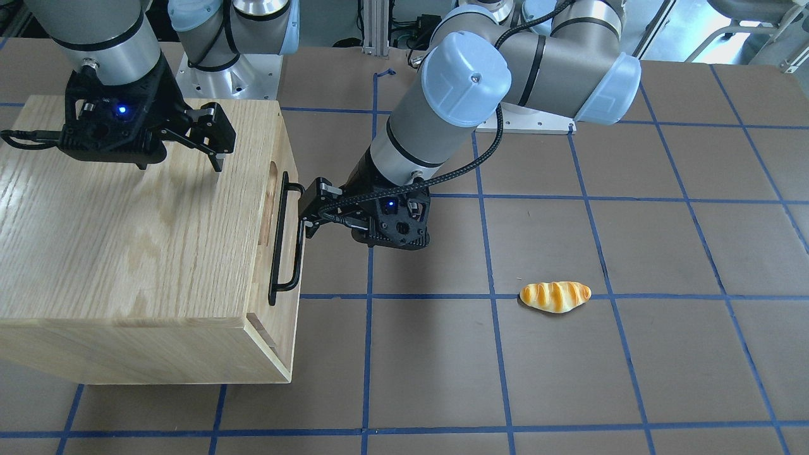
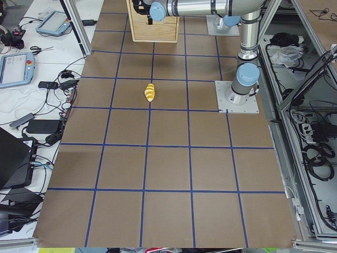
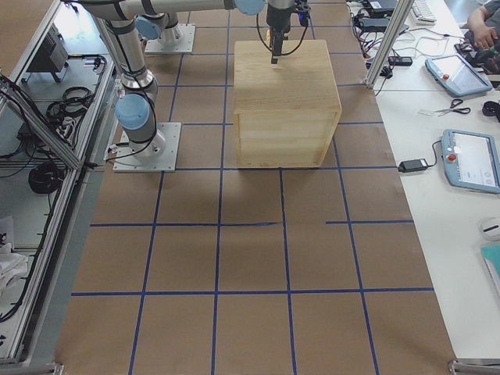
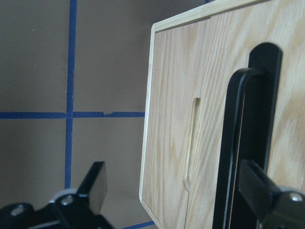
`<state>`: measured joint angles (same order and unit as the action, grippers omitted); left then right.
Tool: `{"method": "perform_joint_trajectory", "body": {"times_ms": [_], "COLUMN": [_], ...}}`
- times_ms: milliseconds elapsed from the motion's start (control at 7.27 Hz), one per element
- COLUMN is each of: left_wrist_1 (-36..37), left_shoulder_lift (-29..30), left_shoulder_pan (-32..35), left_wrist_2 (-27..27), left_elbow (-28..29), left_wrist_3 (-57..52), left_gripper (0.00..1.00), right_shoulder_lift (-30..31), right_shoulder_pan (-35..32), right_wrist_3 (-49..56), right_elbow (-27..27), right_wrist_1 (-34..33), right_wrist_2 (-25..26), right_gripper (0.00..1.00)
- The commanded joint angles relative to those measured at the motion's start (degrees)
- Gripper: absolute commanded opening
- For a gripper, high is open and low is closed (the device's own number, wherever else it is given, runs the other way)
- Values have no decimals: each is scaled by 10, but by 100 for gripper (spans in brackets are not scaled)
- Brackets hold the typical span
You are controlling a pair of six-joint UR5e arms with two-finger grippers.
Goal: Open upper drawer
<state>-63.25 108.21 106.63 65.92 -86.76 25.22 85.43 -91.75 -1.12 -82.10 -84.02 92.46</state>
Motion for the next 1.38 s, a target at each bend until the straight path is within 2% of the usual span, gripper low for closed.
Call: {"method": "perform_joint_trajectory", "body": {"times_ms": [0,1238], "left_wrist_1": [4,30], "left_shoulder_lift": [5,27], "left_shoulder_pan": [10,22], "left_wrist_2": [-12,-12], "left_elbow": [-1,-3], "left_wrist_3": [1,19], "left_gripper": [100,100], "right_shoulder_lift": [0,0], "right_shoulder_pan": [0,0], "right_wrist_3": [0,0], "right_elbow": [0,0], "right_wrist_1": [0,0], "right_wrist_2": [0,0], "right_gripper": [100,100]}}
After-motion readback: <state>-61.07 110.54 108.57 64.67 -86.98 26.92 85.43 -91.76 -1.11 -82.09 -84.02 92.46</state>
